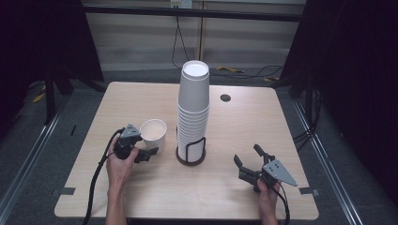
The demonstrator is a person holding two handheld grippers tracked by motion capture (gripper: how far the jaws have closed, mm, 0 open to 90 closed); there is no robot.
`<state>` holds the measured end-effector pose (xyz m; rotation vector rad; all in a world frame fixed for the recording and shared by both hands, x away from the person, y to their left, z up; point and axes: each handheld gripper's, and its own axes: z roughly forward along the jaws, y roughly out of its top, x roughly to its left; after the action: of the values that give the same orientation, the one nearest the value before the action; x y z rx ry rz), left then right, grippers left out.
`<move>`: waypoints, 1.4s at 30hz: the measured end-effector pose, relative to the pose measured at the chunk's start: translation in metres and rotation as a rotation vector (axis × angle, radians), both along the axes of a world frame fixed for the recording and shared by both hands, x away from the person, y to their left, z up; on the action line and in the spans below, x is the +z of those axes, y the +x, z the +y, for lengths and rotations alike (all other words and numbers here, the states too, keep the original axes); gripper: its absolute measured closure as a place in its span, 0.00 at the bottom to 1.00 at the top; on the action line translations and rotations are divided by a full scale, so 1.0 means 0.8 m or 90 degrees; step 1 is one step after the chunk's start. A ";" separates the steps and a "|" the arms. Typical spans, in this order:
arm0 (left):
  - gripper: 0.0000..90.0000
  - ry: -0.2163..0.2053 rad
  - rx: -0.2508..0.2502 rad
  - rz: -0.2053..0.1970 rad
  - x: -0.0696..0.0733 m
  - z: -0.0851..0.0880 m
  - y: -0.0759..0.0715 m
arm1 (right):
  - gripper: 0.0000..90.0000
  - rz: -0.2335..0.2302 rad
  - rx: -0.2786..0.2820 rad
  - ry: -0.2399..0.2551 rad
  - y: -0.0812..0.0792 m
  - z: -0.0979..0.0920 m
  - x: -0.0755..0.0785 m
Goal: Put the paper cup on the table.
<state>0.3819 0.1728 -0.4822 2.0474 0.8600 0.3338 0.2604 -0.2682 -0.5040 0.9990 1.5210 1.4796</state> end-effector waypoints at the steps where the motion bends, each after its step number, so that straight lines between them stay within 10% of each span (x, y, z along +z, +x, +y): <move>1: 0.17 -0.012 0.007 -0.003 0.000 0.001 -0.004 | 0.15 0.000 0.000 0.000 0.000 0.000 0.000; 8: 0.17 -0.085 0.023 -0.038 0.003 0.009 -0.026 | 0.15 0.000 -0.001 -0.001 0.000 0.000 0.000; 23: 0.19 -0.129 0.069 -0.081 0.001 0.006 -0.072 | 0.15 0.000 -0.002 -0.001 0.000 0.000 0.000; 32: 0.19 -0.164 0.065 -0.123 -0.022 -0.016 -0.094 | 0.15 0.001 -0.002 -0.001 -0.001 0.000 0.000; 35: 0.18 -0.136 0.043 -0.141 -0.025 -0.031 -0.100 | 0.15 0.000 -0.002 -0.001 -0.001 0.000 0.000; 42: 0.18 -0.188 0.052 -0.179 -0.033 -0.055 -0.114 | 0.15 0.001 -0.002 -0.001 -0.001 0.000 0.000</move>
<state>0.2907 0.1291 -0.5082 1.6500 0.7699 0.4970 0.2597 -0.2682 -0.5040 1.0020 1.5210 1.4763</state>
